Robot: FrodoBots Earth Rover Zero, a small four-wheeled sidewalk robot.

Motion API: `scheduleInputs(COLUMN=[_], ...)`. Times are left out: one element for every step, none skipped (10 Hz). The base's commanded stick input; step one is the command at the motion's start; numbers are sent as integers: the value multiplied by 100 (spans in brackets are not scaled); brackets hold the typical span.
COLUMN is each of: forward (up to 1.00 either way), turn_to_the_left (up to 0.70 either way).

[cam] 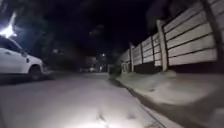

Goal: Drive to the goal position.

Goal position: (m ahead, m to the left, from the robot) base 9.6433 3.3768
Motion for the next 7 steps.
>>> scheduleInputs(forward=[50, 50, 50, 50, 50, 50, 50], turn_to_the_left=[0, 0, 0, 0, 0, 0, 0])
